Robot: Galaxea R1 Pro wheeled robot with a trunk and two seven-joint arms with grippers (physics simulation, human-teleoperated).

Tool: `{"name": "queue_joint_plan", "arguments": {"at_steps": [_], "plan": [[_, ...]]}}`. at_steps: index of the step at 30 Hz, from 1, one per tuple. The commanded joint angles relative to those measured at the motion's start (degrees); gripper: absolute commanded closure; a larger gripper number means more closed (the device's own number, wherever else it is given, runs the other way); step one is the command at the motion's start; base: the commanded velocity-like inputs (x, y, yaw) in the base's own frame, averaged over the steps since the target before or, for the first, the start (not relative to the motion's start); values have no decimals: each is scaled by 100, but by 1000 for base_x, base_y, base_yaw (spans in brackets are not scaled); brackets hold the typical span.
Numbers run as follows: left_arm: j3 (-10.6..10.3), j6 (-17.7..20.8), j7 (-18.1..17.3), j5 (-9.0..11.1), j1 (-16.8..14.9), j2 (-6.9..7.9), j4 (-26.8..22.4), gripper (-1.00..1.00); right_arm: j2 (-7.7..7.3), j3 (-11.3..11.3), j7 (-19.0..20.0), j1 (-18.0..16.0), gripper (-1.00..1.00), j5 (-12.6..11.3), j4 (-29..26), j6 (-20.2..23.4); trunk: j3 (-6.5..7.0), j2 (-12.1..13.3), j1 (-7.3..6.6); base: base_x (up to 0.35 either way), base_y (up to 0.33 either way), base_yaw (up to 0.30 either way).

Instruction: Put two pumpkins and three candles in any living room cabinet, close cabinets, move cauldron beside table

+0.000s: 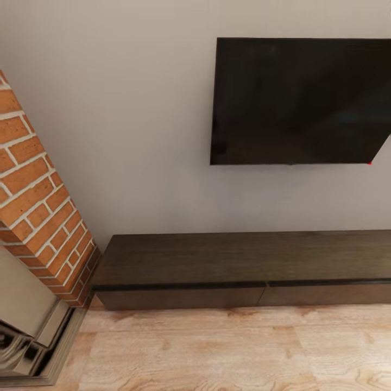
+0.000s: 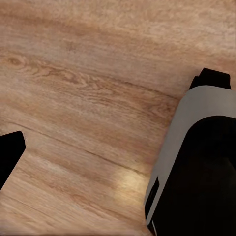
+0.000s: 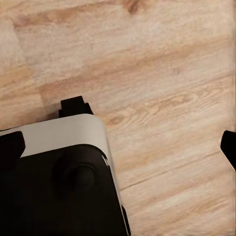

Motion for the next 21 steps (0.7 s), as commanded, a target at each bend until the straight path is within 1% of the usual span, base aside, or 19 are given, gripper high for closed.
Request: {"name": "queue_joint_plan", "arguments": {"at_steps": [1, 4, 8, 12, 14, 16, 18, 21], "plan": [[-51, 5, 26, 36, 19, 2, -9, -100, -8, 51, -11, 14, -100, -47, 13, -4, 14, 39, -23, 0, 0, 0], [-55, -129, 25, 36, 140, 2, 4, -100, -48, 56, -11, 160, -100, -59, 13, 15, 68, 159, -89, 0, 0, 0], [-59, -194, 24, 35, 258, 2, 7, -100, -69, 57, -11, 314, -100, -56, 13, 56, 140, 319, -176, 0, 0, 0], [-59, -225, -3, 34, 379, 2, 8, -100, -112, 59, 5, 461, -100, -55, 13, 264, 212, 480, -264, 0, 0, 0], [-60, -229, -105, 35, 438, 2, 8, -100, -122, 59, 28, 489, -100, -52, 17, 353, 248, 560, -308, 0, 0, 0], [-60, -232, -349, 36, 526, 2, 8, -100, -128, 59, 51, 543, -100, -45, 16, 422, 283, 640, -352, 0, 0, 0], [-68, -233, -507, 38, 581, -4, 8, -100, -130, 59, 72, 568, -100, -42, 14, 449, 319, 721, -396, 0, 0, 0], [-87, -233, -653, 52, 641, 5, 8, -100, -133, 57, 304, 588, -100, -50, 19, 486, 373, 841, -462, 0, 0, 0]]}}
